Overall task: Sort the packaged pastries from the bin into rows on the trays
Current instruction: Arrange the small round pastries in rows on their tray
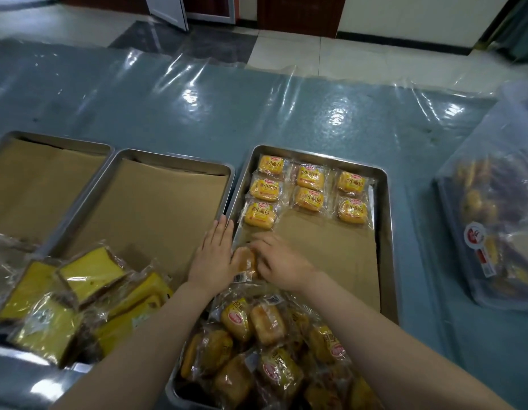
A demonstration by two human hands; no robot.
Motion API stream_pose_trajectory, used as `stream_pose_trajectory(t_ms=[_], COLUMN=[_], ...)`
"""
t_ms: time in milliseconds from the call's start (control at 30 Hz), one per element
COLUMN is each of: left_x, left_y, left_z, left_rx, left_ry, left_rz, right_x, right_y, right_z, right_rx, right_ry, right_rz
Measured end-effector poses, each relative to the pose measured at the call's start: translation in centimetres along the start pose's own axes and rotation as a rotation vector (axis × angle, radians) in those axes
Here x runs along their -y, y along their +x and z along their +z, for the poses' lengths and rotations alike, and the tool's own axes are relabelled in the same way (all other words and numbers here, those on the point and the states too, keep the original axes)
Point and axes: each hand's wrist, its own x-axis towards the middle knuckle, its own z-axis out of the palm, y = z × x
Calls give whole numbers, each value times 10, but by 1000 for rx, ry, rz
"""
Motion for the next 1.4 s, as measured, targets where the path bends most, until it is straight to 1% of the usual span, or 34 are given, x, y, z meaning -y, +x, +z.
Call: stream_pose_trajectory(t_ms=[67,133,167,233,300,400,467,633,733,800,1100,1300,1400], left_x=[-1,-1,-1,-1,-5,-11,-13,-15,-17,-19,-45,-70,-79], left_y=[0,1,0,-3,-10,-21,-27,-39,-44,-46,-29,-25,-20], left_z=[-2,-3,-3,-4,-4,-7,-8,-8,-4,-2,-17,-19,-19], left_rx=[13,21,20,15,12,-34,-74,-41,81,139,149,82,65], left_ry=[-39,-69,-78,-88,-109,-170,-160,-161,-151,-175,-291,-414,-434], left_rz=[0,-2,-4,-5,15,110,171,267,279,269,267,258,245], right_x=[5,9,10,15,19,20,20,15,11,9,4,-6,-12], right_y=[-14,-25,-28,-30,-30,-31,-31,-36,-43,-48,-65,-76,-80], right_z=[5,10,12,12,12,14,15,16,13,12,13,15,12], right_rx=[93,175,183,145,91,50,34,0,-7,-13,-25,-174,-237], right_ry=[59,-3,-59,-148,-185,-205,-185,-148,-141,-120,19,226,343], right_rz=[4,37,58,101,121,122,136,180,201,216,320,444,549])
